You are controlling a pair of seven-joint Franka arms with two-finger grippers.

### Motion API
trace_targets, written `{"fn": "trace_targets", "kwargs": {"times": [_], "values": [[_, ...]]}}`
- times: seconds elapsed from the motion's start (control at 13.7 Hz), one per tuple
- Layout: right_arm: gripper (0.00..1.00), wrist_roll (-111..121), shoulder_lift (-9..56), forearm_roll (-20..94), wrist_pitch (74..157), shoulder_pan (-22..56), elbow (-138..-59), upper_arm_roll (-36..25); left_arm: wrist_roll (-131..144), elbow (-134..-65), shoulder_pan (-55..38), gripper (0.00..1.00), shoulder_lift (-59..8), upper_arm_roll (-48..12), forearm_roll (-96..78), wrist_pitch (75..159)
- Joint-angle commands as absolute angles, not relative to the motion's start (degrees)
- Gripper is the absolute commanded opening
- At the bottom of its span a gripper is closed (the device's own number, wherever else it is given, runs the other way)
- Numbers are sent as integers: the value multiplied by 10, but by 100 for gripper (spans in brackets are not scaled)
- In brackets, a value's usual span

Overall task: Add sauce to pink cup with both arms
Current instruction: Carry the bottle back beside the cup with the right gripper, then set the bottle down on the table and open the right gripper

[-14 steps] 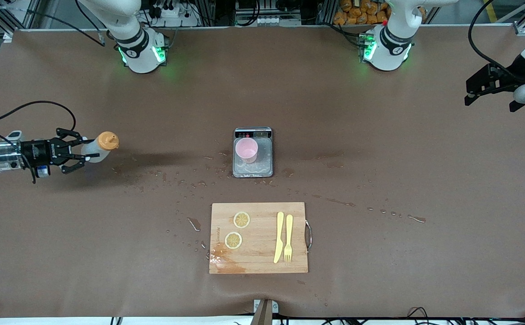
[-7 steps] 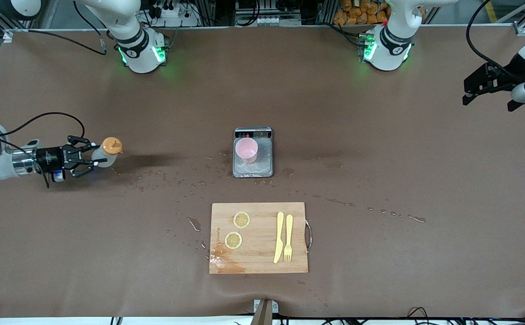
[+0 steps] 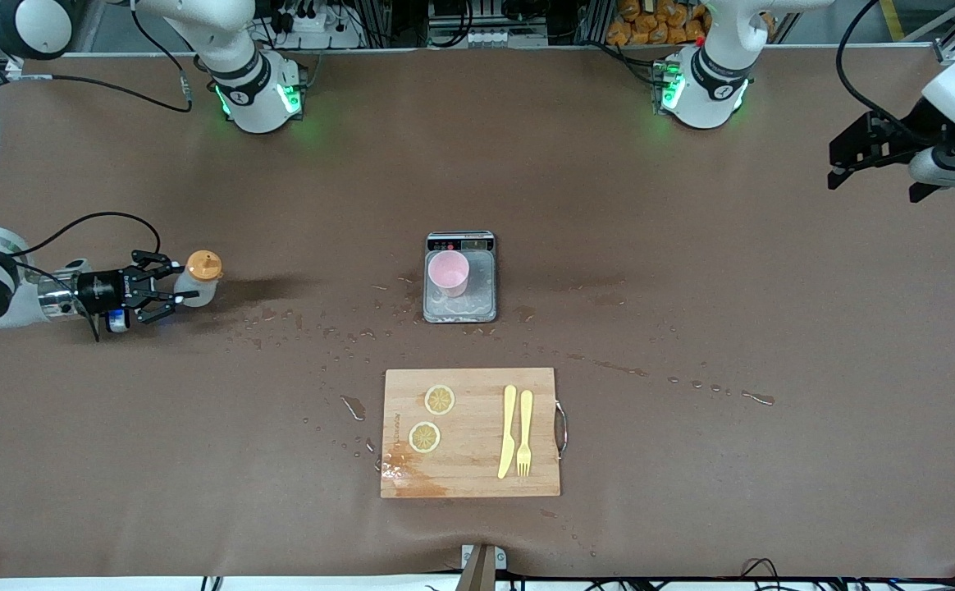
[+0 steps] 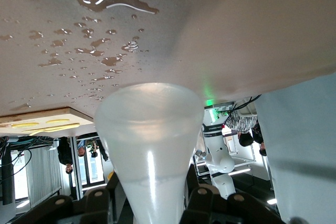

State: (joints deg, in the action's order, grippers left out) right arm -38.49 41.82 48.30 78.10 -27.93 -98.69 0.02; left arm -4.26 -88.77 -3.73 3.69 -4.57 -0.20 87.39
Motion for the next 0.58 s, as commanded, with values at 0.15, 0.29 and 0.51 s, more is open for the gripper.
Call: {"fn": "trace_targets", "kwargs": {"times": [0.15, 0.29, 0.51], "values": [[58, -380, 424, 485, 773, -294, -974, 10, -33, -880, -36, 100, 38, -54, -12, 863], [58, -376, 434, 479, 773, -297, -966, 9, -33, -879, -35, 100, 39, -54, -12, 863], [56, -370, 439, 477, 779, -298, -965, 10, -34, -878, -33, 100, 38, -53, -11, 863]]}}
